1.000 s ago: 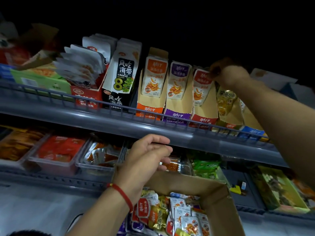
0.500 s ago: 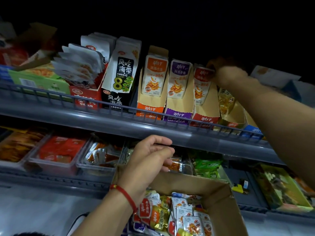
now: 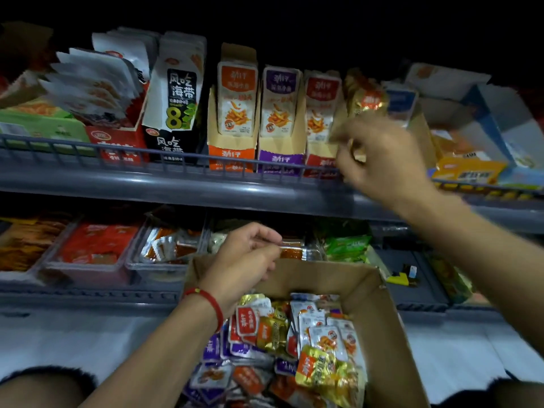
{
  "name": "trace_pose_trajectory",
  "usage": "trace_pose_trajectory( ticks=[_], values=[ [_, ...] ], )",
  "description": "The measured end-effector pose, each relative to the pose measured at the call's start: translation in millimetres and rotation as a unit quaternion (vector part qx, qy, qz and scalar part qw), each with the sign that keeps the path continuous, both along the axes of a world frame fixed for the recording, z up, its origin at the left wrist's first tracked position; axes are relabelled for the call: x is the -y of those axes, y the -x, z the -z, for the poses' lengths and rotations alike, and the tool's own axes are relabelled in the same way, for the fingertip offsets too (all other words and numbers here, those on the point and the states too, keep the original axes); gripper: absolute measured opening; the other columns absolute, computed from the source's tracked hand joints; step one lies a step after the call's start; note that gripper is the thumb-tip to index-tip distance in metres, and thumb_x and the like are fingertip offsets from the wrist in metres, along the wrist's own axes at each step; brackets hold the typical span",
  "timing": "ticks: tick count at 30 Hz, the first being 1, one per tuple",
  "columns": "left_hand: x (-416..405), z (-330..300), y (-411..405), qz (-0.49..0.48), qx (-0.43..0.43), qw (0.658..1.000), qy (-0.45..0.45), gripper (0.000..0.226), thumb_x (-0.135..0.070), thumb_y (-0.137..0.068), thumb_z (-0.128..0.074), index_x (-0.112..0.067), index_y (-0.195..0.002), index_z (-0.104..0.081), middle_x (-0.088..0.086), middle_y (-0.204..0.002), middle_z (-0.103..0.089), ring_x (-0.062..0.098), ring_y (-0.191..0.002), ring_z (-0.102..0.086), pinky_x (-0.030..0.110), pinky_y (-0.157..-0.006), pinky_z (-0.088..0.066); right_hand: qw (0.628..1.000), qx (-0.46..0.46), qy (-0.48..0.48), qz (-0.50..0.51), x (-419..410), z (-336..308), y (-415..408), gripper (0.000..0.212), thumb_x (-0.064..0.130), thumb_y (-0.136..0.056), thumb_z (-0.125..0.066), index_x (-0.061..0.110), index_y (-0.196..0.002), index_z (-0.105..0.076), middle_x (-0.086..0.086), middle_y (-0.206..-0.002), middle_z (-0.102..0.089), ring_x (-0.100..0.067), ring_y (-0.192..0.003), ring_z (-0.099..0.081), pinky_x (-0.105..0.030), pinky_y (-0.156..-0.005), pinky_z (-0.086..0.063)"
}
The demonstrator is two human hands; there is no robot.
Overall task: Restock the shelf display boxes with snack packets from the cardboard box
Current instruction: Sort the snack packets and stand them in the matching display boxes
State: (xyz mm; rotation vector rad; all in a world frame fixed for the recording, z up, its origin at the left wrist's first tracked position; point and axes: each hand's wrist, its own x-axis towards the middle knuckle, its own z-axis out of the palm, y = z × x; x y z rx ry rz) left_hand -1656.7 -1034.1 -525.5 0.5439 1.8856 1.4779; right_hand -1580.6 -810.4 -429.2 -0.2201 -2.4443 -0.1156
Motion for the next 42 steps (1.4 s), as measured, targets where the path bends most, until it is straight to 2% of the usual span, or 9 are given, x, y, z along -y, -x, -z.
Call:
trace_pose_trajectory(
  ticks=[5,9,12,17,24,29,33,35,42],
  values=[
    [-5,58,-8,0.113,-0.092,0.978,0.153,0.013,-0.01,-0.093,-0.064,-0.022,-0.1,-0.066,0.0,-0.103,-0.066,0.013,-0.092,-0.063,0.027,-0.079,-0.053,0.975,0.196,0.102,-0.006,31,98,-74,0.02,0.033,-0.093,-0.053,0.026,-0.104,-0.068,0.007,-0.098,-0.064,-0.013,-0.081,-0.063,-0.033,-0.069,-0.057],
    [-1,116,-1,0.226,-0.245,0.878,0.344,0.027,-0.022,-0.09,-0.064,-0.023,-0.117,-0.067,0.002,-0.133,-0.062,0.019,-0.112,-0.061,0.029,-0.094,-0.05,0.919,0.373,0.132,-0.011,29,144,-99,0.023,0.038,-0.099,-0.044,0.03,-0.102,-0.066,0.01,-0.097,-0.068,-0.012,-0.08,-0.066,-0.034,-0.07,-0.056],
    [5,143,0,0.258,-0.323,0.804,0.428,0.043,-0.034,-0.094,-0.061,-0.017,-0.133,-0.057,0.009,-0.138,-0.057,0.027,-0.125,-0.055,0.034,-0.101,-0.047,0.904,0.395,0.163,-0.028,25,152,-104,0.02,0.038,-0.1,-0.05,0.032,-0.109,-0.067,0.009,-0.094,-0.072,-0.01,-0.079,-0.065,-0.032,-0.068,-0.054],
    [8,171,3,0.295,-0.374,0.765,0.434,0.064,-0.035,-0.097,-0.059,-0.019,-0.154,-0.035,0.007,-0.157,-0.033,0.027,-0.145,-0.027,0.034,-0.118,-0.028,0.896,0.393,0.199,-0.05,26,151,-104,0.022,0.038,-0.1,-0.054,0.031,-0.115,-0.068,0.011,-0.092,-0.072,-0.009,-0.079,-0.065,-0.037,-0.072,-0.057],
    [3,182,10,0.297,-0.342,0.752,0.479,0.068,-0.047,-0.091,-0.065,-0.018,-0.148,-0.041,0.013,-0.15,-0.035,0.03,-0.14,-0.031,0.037,-0.116,-0.028,0.891,0.394,0.218,-0.055,25,146,-100,0.022,0.04,-0.099,-0.056,0.03,-0.114,-0.069,0.012,-0.094,-0.072,-0.009,-0.079,-0.065,-0.038,-0.073,-0.057],
    [2,177,14,0.282,-0.3,0.763,0.498,0.091,-0.05,-0.077,-0.079,-0.013,-0.146,-0.033,0.011,-0.145,-0.034,0.032,-0.137,-0.031,0.04,-0.112,-0.034,0.889,0.401,0.215,-0.049,26,145,-100,0.022,0.04,-0.1,-0.055,0.03,-0.115,-0.069,0.009,-0.093,-0.073,-0.01,-0.079,-0.065,-0.037,-0.073,-0.057],
    [-3,151,11,0.181,-0.245,0.85,0.43,0.027,-0.019,-0.084,-0.076,-0.018,-0.105,-0.058,0.003,-0.115,-0.064,0.022,-0.112,-0.061,0.032,-0.09,-0.051,0.889,0.403,0.211,-0.046,30,146,-99,0.022,0.038,-0.1,-0.055,0.03,-0.116,-0.068,0.01,-0.093,-0.073,-0.009,-0.08,-0.065,-0.036,-0.074,-0.057],
    [-5,131,11,0.119,-0.21,0.898,0.367,0.016,-0.009,-0.087,-0.072,-0.02,-0.089,-0.059,-0.001,-0.096,-0.069,0.014,-0.092,-0.067,0.03,-0.081,-0.057,0.888,0.4,0.219,-0.048,31,146,-98,0.023,0.037,-0.1,-0.056,0.03,-0.118,-0.068,0.015,-0.095,-0.071,-0.005,-0.079,-0.063,-0.035,-0.075,-0.057],
    [-1,38,-7,0.179,-0.188,0.954,0.149,0.007,-0.018,-0.095,-0.066,-0.022,-0.1,-0.069,-0.001,-0.097,-0.072,0.013,-0.087,-0.072,0.033,-0.075,-0.063,0.879,0.35,0.312,-0.091,50,142,-85,0.05,0.049,-0.092,-0.068,0.035,-0.138,-0.051,0.014,-0.135,-0.056,-0.004,-0.118,-0.052,-0.032,-0.101,-0.049]
  ],
)
